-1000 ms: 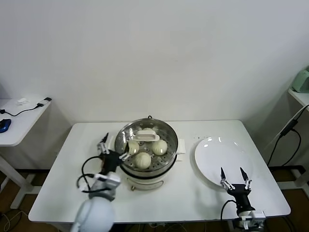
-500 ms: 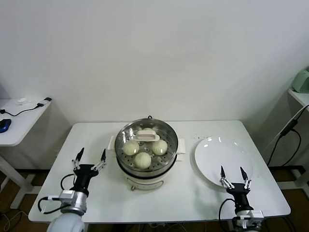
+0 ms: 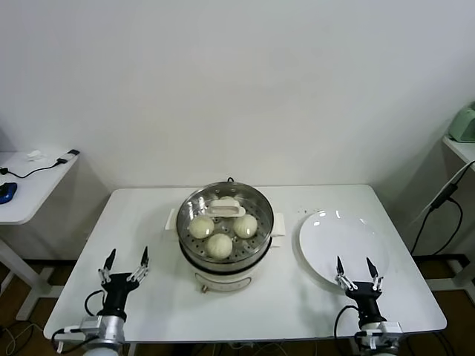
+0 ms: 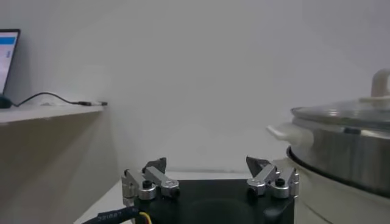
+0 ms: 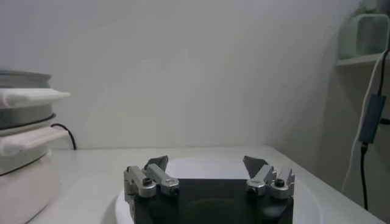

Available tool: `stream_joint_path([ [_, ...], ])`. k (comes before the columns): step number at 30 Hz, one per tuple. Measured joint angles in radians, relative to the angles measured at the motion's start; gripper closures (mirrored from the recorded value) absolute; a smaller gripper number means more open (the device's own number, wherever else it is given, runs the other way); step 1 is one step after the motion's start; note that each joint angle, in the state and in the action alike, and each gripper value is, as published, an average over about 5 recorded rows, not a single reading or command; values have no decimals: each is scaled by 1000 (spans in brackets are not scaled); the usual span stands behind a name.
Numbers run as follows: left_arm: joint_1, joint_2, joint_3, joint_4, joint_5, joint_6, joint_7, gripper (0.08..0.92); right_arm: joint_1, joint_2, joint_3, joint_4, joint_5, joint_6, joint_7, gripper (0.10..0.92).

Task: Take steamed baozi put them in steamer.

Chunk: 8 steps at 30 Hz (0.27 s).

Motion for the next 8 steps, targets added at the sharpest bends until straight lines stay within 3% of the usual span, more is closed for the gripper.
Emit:
stream_joint_path([
  [8, 9, -1, -1, 21, -15, -32, 1, 177, 0, -1, -2, 0, 1, -7, 0, 203],
])
